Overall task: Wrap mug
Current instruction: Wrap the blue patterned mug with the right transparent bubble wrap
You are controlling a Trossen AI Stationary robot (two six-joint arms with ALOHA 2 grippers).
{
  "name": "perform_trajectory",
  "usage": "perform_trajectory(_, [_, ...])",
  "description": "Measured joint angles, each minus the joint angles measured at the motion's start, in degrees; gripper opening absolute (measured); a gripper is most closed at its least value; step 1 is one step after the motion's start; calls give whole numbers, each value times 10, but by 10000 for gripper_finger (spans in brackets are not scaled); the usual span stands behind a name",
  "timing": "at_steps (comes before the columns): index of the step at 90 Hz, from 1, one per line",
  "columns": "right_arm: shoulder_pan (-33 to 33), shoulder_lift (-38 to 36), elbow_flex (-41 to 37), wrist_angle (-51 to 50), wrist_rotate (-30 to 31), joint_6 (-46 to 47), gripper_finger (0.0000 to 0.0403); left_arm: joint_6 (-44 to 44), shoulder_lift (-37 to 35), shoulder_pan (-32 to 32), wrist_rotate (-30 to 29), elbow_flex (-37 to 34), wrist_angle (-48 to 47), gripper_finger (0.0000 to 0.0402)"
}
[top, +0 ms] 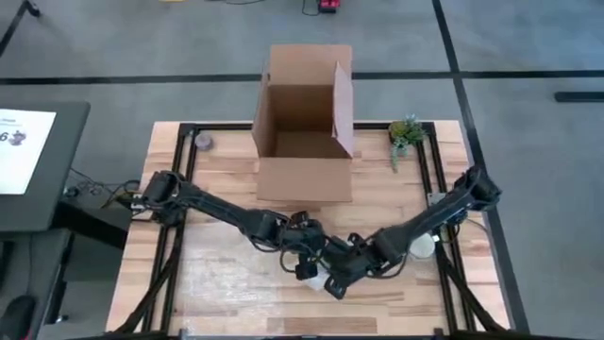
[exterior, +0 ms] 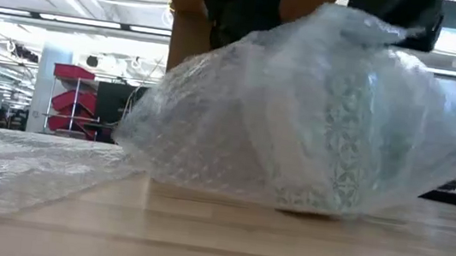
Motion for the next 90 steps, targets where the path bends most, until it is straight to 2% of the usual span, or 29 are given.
perform_trajectory(25, [-9, -2, -15, -23, 3, 3, 54, -1, -30, -11, 0, 13, -69, 0])
perform_trajectory(49, [-15, -2, 7, -48, -9, -10, 4, -69, -49, -42, 2, 12, -196, 0])
perform_trajectory(71, [-51, 19, -4, -13, -46, -57, 1, -106, -48, -65, 3, -49, -154, 0])
perform_trajectory(90, [-69, 67, -9, 25, -85, -107, 0, -153, -49, -95, 3, -51, -157, 0])
